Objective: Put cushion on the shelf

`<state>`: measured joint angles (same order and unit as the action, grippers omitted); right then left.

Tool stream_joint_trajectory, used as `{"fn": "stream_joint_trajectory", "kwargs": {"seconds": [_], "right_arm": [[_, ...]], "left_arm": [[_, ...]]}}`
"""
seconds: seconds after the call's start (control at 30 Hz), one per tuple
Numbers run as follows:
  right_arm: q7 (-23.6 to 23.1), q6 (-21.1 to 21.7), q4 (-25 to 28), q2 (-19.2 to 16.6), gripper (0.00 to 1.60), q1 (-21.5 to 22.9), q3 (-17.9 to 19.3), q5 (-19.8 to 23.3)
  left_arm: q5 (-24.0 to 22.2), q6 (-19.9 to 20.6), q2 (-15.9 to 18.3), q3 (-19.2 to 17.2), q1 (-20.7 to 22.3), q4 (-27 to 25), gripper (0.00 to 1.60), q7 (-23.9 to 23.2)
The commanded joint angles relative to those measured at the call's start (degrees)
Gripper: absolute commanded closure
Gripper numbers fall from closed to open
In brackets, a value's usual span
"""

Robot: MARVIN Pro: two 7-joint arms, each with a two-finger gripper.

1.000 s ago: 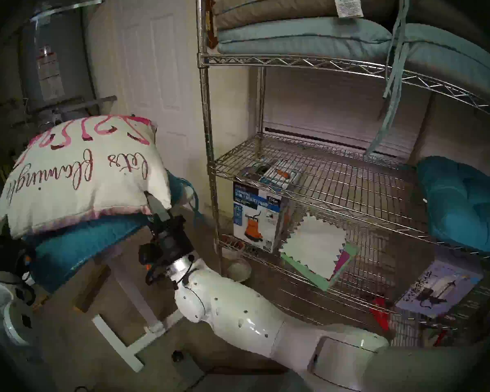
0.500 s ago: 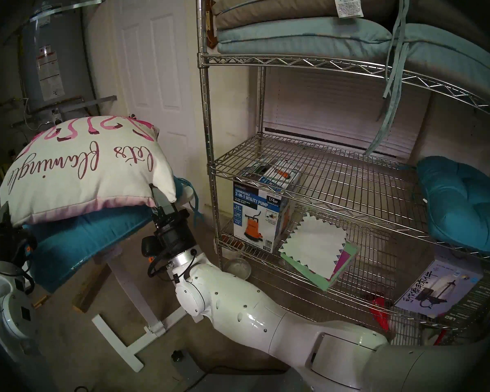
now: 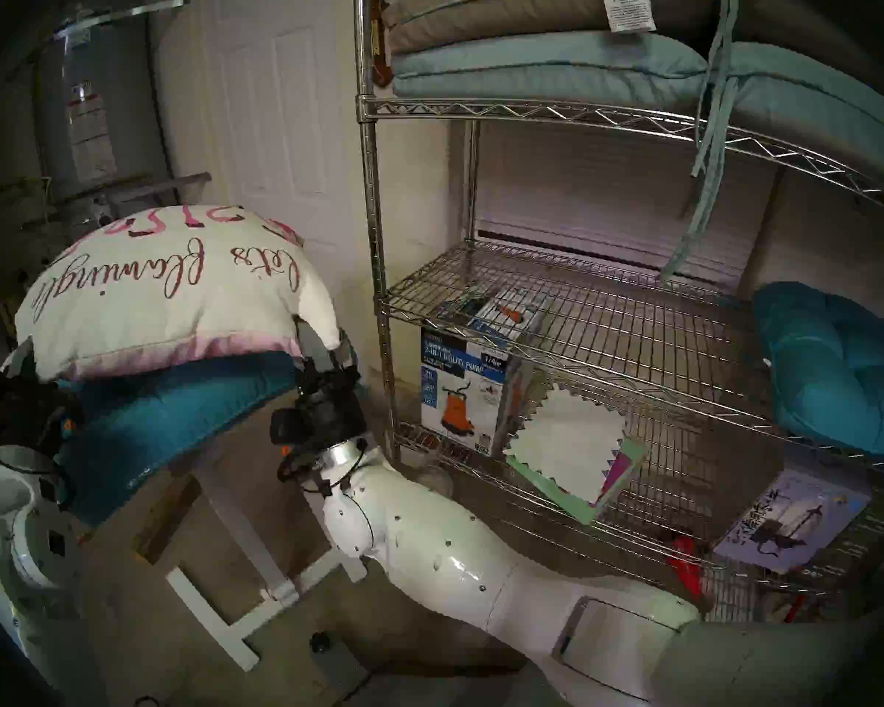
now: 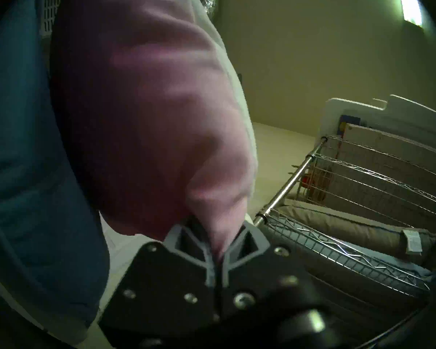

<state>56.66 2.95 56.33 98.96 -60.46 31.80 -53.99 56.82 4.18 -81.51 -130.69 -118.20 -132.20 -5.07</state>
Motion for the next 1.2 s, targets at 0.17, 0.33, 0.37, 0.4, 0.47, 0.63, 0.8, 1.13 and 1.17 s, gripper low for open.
{"fn": "stream_joint_trajectory", "kwargs": {"seconds": [0.17,0.33,0.37,0.4,0.47,0.63,0.8,1.13,1.17], "right_arm": [[4.1,1.4,5.7,-1.4,1.6,-2.6,2.8,1.3],[4.8,2.7,8.9,-3.3,1.6,-4.2,3.2,1.2],[4.9,3.2,9.5,-3.7,1.6,-4.5,3.3,1.1],[5.0,3.3,10.1,-4.1,1.6,-4.8,3.4,1.1],[5.0,3.7,10.9,-4.5,1.6,-5.1,3.5,1.0],[5.4,5.0,13.7,-5.7,1.6,-6.1,3.8,0.5],[4.3,6.8,17.5,-7.8,1.6,-7.7,3.9,-0.1],[3.2,8.9,21.3,-10.2,1.6,-9.0,4.5,-0.7],[3.2,8.9,21.7,-10.5,1.6,-9.0,4.7,-0.7]], "left_arm": [[0.5,1.3,3.3,5.5,5.6,-3.9,1.6,-2.5],[1.2,1.7,3.6,7.2,6.5,-4.1,1.6,-3.2],[1.4,1.8,3.7,7.6,6.7,-4.3,1.6,-3.5],[1.5,1.9,3.7,7.9,6.9,-4.4,1.6,-3.6],[1.6,2.0,3.7,8.3,7.2,-4.6,1.6,-3.8],[2.0,2.5,3.5,9.9,7.6,-6.0,1.6,-4.6],[2.4,3.1,3.2,11.2,7.7,-7.1,1.6,-5.3],[1.4,3.6,3.5,13.0,9.2,-7.8,1.6,-7.1],[1.2,3.4,3.6,13.4,9.5,-7.8,1.6,-7.2]]}}
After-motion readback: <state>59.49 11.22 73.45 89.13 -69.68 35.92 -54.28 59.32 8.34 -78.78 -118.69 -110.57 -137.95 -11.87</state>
